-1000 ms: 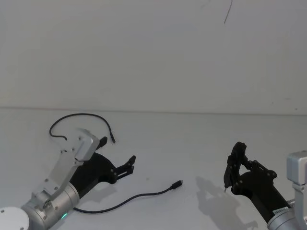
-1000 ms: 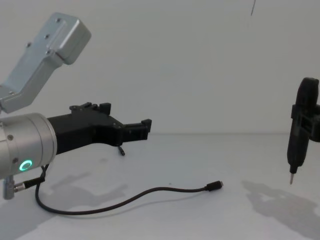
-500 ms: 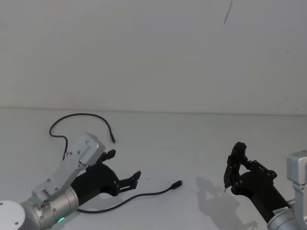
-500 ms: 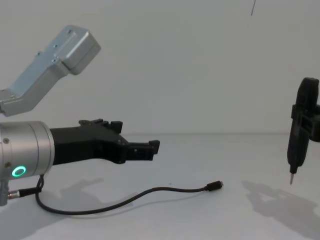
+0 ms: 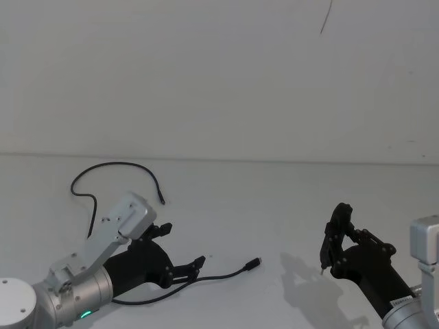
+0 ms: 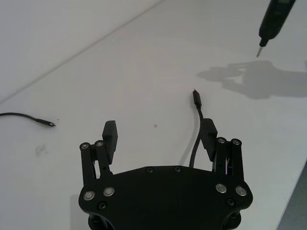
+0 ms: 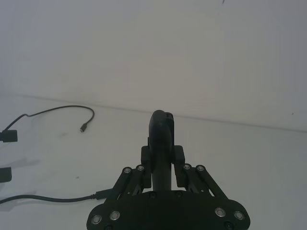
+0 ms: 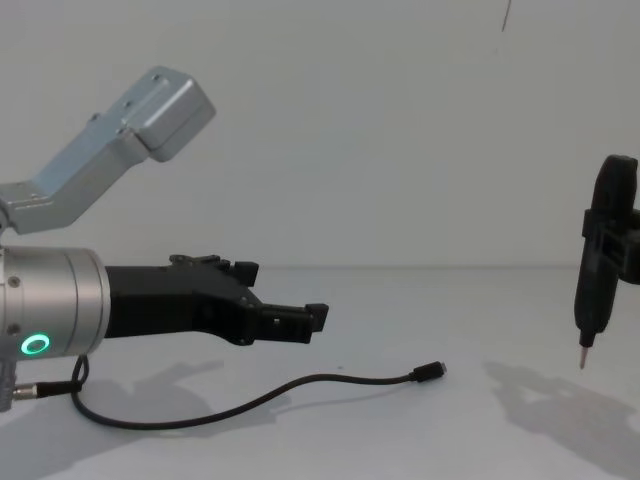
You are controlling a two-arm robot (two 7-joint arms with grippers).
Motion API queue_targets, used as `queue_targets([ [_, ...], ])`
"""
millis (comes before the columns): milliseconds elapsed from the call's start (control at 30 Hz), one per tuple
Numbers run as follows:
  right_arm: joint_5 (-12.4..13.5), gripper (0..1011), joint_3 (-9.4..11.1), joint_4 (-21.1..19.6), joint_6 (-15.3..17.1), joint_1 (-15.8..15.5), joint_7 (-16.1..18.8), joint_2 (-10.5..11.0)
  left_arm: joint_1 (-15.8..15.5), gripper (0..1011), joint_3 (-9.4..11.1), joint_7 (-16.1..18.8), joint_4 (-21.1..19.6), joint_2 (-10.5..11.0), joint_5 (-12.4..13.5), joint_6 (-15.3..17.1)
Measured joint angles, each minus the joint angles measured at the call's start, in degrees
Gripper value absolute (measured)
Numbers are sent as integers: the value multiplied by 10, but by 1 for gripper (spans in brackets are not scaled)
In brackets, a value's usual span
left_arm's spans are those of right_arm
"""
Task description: Pick up the data cable with the one hand.
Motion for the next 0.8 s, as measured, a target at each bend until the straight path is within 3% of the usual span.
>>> queue_targets([
  [800, 0, 269, 0, 0, 0, 0, 0, 0, -41, 1001, 29, -70, 32, 8, -1, 35],
])
